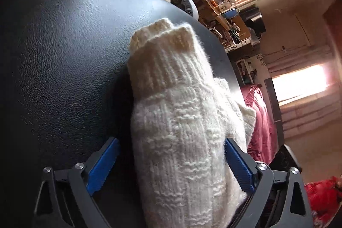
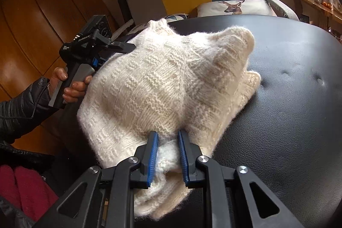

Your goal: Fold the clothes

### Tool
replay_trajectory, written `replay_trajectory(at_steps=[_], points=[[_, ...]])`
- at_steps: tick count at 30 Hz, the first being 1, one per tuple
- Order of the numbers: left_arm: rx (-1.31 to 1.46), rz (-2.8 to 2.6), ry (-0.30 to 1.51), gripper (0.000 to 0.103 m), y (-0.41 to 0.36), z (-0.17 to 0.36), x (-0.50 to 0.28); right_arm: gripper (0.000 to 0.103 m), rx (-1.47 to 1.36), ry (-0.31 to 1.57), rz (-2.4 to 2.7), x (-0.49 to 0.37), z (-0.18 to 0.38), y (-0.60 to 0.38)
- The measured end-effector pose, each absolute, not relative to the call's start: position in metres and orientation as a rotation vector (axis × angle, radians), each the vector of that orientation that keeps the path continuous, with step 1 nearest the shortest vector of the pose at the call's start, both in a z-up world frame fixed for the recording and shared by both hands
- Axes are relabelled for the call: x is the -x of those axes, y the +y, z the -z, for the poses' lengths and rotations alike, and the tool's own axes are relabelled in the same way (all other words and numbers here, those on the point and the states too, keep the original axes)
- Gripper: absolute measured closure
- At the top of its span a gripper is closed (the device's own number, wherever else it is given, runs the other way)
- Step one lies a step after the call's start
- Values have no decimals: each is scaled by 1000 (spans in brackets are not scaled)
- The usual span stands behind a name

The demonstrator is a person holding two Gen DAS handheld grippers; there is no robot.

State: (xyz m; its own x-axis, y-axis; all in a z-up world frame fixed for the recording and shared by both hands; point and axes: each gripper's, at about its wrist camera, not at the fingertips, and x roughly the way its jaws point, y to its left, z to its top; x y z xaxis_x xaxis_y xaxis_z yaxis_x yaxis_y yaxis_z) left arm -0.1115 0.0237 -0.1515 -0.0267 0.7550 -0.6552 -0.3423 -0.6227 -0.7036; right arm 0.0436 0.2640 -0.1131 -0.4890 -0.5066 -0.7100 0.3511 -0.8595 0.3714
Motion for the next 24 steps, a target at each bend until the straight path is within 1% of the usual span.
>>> replay_trajectory(at_steps=[1,3,6,9,11,13,16,18,20,22,24], points=[[1452,-1758,-423,46,27,150,107,84,-1193,-244,2338,-44,113,264],[1452,-1815,-412,49,25,146,100,84,-1191,-247,2343,-47,112,263],[1424,-1923,-249,50,34,134,87,84,-1233,-271,2328,-44,105,264],[1441,-1933,-216,49,37,132,86,83,-1238,-223,2380,-40,78,268],[1433,-1940,-204,49,36,132,86,80,-1190,-148,2428,-29,58,266],[1434,-1937,-214,48,34,132,85,80,-1156,-68,2469,-15,41,262],[1419,-1953,-213,47,36,133,82,80,-1242,79,2490,28,48,251],[1390,-1981,-177,47,38,130,77,80,-1389,106,2474,53,71,254],[1369,-2016,-125,47,41,128,72,80,-1502,53,2443,65,103,265],[1373,-2027,-124,47,41,129,72,80,-1440,-93,2461,62,105,278],[1380,-2016,-140,47,39,130,73,79,-1389,-261,2463,53,95,295]])
